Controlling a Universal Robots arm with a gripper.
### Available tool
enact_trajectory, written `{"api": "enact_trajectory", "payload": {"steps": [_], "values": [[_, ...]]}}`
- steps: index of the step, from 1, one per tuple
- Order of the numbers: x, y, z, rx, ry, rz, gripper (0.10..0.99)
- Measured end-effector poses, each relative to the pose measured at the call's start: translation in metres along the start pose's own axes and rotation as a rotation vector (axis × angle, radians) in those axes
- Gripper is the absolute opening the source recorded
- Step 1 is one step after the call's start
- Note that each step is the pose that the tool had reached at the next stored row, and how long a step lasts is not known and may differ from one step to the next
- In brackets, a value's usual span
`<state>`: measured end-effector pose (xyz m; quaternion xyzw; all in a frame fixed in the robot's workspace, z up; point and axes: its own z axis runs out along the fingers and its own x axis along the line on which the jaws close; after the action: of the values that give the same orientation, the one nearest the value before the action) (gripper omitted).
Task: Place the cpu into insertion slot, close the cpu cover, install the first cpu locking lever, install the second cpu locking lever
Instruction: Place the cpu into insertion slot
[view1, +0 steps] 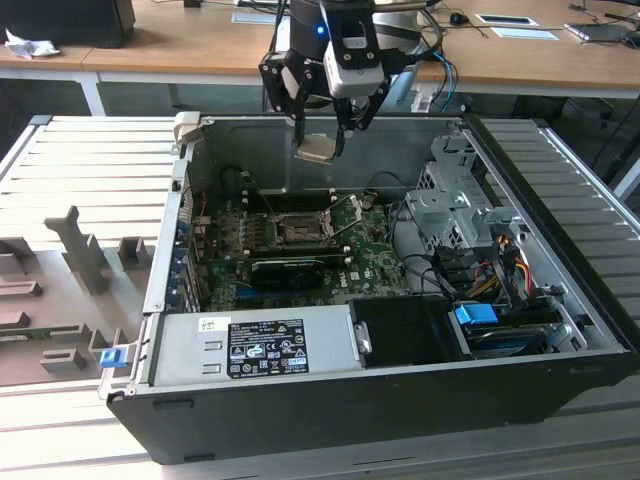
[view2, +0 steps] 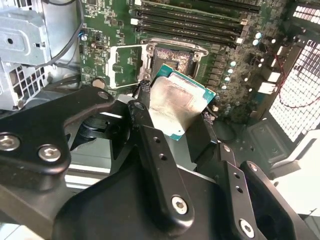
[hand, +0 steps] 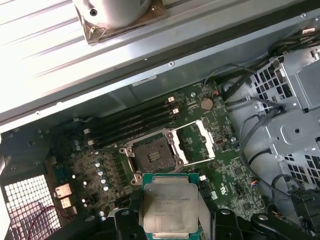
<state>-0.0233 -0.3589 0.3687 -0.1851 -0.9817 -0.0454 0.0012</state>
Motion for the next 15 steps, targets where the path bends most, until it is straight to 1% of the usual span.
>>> {"api": "enact_trajectory", "payload": {"steps": [7,15], "values": [[0.0000,0.0000,0.0000,-0.001,-0.0037,0.042,0.529],[0.0000,0.0000,0.0000,-0.001,-0.0069,0.078,0.529]]}}
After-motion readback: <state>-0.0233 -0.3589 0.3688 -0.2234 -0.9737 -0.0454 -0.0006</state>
